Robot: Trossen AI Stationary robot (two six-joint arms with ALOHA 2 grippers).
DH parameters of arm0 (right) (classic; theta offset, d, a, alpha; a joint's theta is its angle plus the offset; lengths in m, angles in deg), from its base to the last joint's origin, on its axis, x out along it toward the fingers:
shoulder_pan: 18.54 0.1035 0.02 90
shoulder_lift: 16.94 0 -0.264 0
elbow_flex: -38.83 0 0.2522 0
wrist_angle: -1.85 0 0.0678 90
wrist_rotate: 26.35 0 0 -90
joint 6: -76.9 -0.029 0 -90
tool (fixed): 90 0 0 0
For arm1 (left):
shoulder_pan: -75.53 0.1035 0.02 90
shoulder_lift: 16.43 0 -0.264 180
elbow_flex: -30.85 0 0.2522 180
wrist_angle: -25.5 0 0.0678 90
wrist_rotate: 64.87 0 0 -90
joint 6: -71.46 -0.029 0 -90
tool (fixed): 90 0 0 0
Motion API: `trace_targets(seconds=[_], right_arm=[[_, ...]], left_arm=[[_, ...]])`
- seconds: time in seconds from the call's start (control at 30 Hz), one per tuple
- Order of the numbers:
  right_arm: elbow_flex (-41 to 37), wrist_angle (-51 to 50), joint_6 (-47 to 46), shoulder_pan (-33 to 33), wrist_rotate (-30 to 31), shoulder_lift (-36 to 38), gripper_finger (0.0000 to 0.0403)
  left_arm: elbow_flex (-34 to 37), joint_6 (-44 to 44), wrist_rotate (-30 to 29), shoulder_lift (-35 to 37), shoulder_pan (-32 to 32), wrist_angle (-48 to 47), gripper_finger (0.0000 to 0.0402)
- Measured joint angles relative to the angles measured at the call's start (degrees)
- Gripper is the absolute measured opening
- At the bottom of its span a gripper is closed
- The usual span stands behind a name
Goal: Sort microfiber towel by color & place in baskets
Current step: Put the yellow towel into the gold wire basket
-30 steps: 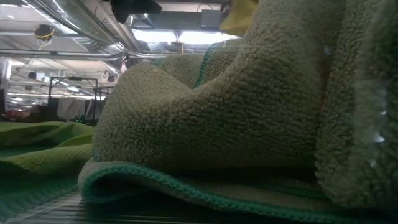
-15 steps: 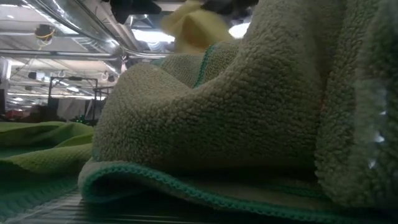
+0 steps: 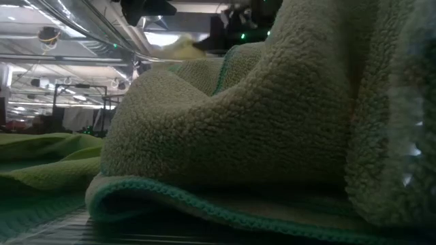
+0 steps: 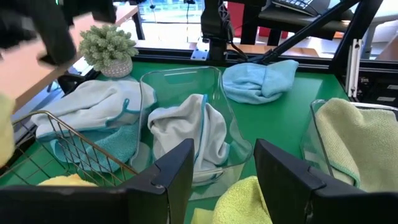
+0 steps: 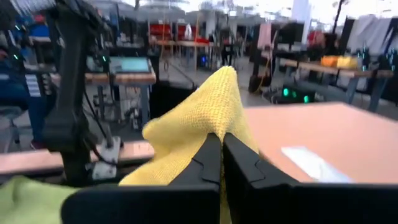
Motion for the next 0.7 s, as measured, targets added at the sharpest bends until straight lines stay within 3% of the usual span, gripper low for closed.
trace_targets(seconds=[0.4, 0.7], right_arm=[[0.0, -3.6, -0.1, -0.2, 0.0, -6.4, 0.0002], [0.0, -9.5, -0.1, -0.1, 0.0, -6.4, 0.0035]], left_arm=[[0.0, 0.0, 0.1, 0.0, 0.0, 0.0, 0.0163], [0.0, 0.0, 0.1, 0.0, 0.0, 0.0, 0.0163]])
